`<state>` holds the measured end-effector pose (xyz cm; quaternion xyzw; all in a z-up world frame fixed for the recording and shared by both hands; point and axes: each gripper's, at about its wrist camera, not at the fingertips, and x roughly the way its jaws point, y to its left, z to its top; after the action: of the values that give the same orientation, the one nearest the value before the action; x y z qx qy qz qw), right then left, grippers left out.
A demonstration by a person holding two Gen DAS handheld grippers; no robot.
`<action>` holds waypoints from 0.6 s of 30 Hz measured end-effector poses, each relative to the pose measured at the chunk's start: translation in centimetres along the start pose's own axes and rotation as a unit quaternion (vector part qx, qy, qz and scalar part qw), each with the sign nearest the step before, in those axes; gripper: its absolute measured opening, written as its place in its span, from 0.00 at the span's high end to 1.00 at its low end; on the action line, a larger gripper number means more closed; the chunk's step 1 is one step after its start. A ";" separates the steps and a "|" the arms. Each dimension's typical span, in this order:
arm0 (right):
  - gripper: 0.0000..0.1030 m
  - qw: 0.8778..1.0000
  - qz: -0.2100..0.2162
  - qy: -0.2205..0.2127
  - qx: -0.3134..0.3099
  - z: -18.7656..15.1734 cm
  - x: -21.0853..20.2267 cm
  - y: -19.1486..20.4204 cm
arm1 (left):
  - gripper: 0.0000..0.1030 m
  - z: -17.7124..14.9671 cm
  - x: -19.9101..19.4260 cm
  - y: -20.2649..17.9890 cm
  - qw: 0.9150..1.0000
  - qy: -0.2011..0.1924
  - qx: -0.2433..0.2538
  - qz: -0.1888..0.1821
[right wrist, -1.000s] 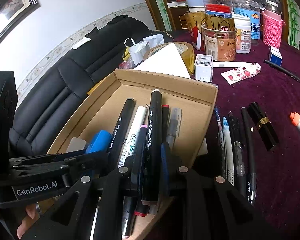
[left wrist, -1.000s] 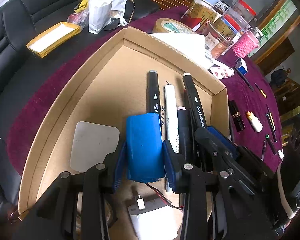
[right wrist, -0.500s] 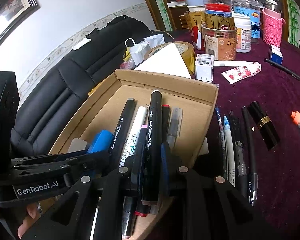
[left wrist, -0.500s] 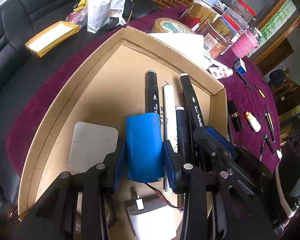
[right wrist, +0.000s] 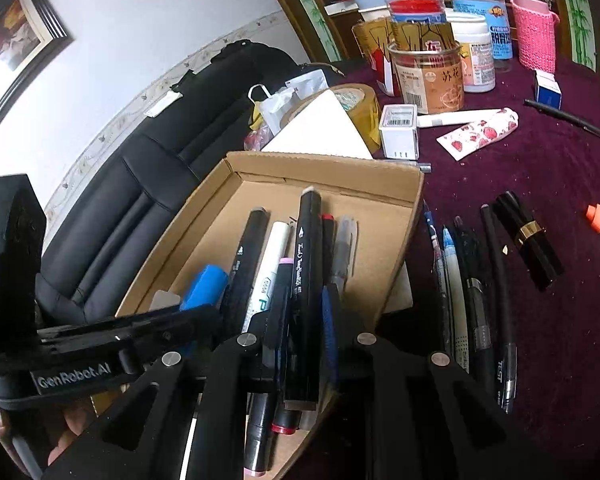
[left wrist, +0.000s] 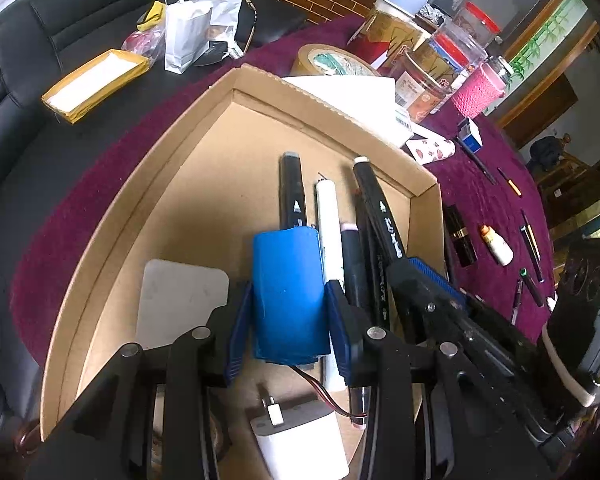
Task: Organize rigid objects
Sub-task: 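Open both grippers to release the battery pack and marker in the tray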
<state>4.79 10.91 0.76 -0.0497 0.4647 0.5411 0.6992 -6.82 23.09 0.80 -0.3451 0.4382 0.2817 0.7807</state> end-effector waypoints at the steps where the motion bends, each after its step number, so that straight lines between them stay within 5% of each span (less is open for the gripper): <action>1: 0.85 1.000 0.000 0.000 0.000 0.0 0.0 0.0 | 0.67 0.2 -0.3 0.1 1.000 -0.006 0.004 -0.003; 18: 0.85 1.000 -0.003 0.003 -0.017 -0.3 0.4 1.1 | 0.67 4.1 2.1 1.1 1.000 -0.005 0.010 0.025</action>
<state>3.70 11.48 0.76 -0.0646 0.4576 0.5463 0.6986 -4.61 27.28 0.17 -0.3248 0.4456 0.2983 0.7791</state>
